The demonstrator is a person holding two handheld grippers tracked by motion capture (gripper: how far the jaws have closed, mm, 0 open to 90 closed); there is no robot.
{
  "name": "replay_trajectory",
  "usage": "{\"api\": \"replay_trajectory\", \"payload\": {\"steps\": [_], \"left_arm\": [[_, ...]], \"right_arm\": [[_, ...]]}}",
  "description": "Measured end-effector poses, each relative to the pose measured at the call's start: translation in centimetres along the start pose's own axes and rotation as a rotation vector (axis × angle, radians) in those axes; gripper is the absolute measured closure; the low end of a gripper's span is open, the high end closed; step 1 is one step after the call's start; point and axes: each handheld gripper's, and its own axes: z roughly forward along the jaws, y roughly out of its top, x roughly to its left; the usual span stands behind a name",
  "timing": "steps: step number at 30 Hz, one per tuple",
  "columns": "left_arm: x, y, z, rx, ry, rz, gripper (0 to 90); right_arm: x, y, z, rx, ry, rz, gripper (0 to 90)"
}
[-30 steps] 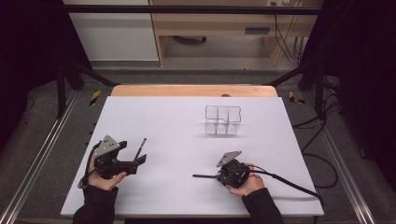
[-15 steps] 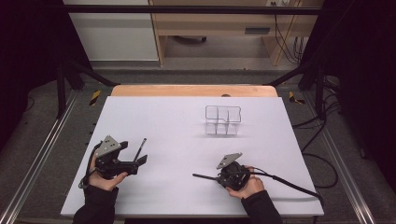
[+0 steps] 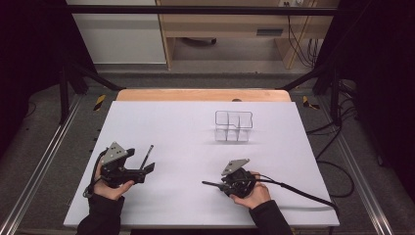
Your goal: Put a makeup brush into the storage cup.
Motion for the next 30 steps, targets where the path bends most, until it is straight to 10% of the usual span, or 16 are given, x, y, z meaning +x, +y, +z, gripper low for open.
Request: {"api": "replay_trajectory", "payload": {"steps": [21,30], "left_arm": [[0.1,-0.1,0.1,0.005,0.000,-0.006,6.7],[0.4,0.0,-0.2,0.000,0.002,-0.012,6.7]], "right_arm": [[-0.1,0.1,0.5,0.010,-0.092,0.059,83.5],[-0.5,0.6,-1.1,0.002,-0.099,0.064,62.2]]}}
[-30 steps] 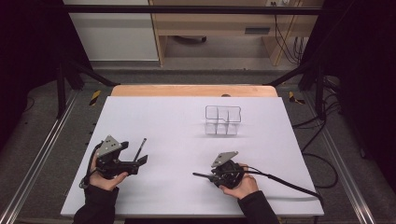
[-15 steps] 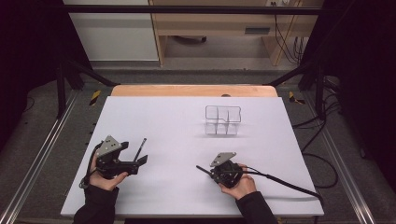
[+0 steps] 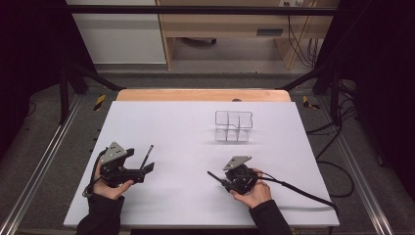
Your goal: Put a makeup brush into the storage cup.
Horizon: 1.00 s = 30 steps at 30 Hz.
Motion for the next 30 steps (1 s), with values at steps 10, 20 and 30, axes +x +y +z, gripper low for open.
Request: {"api": "replay_trajectory", "payload": {"steps": [10,20,30], "left_arm": [[0.2,0.0,-0.1,0.001,0.001,-0.004,6.6],[0.2,0.0,-0.1,0.004,-0.005,-0.002,6.6],[0.1,-0.1,0.1,0.016,-0.006,0.003,6.5]], "right_arm": [[-0.9,1.4,-1.3,0.133,0.017,0.028,56.2],[-0.5,1.8,0.0,0.282,0.038,0.010,61.7],[-0.3,1.6,0.8,0.348,0.060,-0.021,72.9]]}}
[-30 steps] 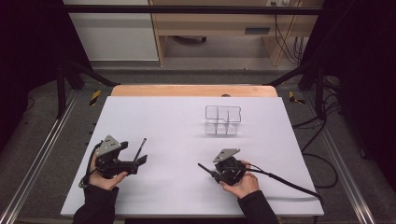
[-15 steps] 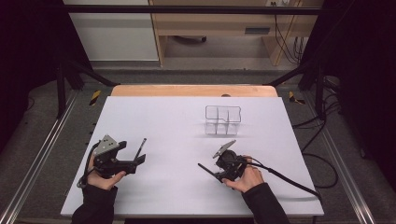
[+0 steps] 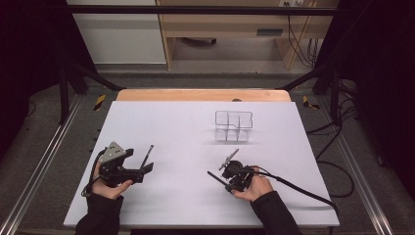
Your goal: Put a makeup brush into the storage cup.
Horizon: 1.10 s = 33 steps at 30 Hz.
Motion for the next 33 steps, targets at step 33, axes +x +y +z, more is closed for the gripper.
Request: {"api": "replay_trajectory", "payload": {"steps": [33], "left_arm": [[-1.6,0.5,0.3,0.016,-0.043,0.067,6.2]], "right_arm": [[-1.2,1.1,-4.2,-0.095,0.032,-0.011,84.3]]}}
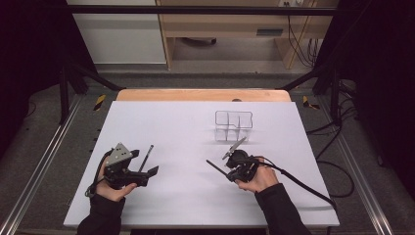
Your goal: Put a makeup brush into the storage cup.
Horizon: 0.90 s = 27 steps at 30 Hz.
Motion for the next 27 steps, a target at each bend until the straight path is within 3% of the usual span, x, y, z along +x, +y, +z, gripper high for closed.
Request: {"api": "replay_trajectory", "payload": {"steps": [12,27], "left_arm": [[-1.3,0.4,0.9,0.026,-0.021,0.056,5.8],[-3.4,2.2,1.6,0.046,-0.043,0.182,5.8]], "right_arm": [[-0.3,0.8,-2.1,-0.062,0.025,-0.020,84.3],[0.3,2.2,-3.2,-0.078,0.061,-0.071,84.3]]}}
